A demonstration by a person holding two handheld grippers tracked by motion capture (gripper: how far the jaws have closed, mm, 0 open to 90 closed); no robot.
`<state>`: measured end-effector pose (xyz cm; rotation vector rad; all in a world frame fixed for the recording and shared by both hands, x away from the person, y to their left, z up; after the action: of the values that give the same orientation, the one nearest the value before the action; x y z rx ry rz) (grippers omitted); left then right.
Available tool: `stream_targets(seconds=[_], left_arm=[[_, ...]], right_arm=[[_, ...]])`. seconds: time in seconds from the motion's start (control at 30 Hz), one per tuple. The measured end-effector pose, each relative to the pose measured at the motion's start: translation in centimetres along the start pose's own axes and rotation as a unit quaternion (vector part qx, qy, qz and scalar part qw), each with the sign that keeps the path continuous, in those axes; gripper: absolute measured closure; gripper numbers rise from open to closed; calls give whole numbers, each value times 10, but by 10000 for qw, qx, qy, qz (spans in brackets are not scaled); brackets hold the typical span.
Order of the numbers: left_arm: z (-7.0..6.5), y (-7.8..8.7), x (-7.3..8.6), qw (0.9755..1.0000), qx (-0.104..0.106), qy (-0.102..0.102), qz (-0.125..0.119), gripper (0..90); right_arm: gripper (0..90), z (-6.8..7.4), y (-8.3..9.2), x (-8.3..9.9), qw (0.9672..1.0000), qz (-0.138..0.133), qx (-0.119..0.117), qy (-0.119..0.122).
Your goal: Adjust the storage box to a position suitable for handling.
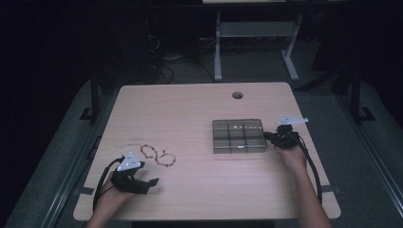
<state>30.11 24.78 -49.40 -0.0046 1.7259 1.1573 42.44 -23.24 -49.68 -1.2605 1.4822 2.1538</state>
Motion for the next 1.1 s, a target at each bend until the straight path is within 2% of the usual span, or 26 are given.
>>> stream_targets(seconds=[0.13, 0.63, 0.9, 1.1], left_arm=[[0, 1, 0, 10000, -8, -10, -21, 129], [-2, 0, -2, 10000, 41, -6, -63, 129], [-3, -1, -4, 10000, 34, -7, -72, 130], [0, -4, -11, 9999, 55, 40, -106, 136]], right_arm=[[898, 3, -2, -1, 10000, 9, -46, 46], [898, 32, -17, -7, 9986, 130, -290, 411], [898, 44, -20, -9, 9978, 162, -361, 534], [898, 49, -23, -10, 9976, 154, -427, 524]])
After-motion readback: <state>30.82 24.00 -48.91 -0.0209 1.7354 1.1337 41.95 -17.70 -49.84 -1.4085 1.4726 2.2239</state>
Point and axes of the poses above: each handheld gripper's, and its own axes: y roughly backward along the jaws, x roughly out of its underside, z roughly to its left, the point moved 5 cm from there along -y, roughly forward along the jaws
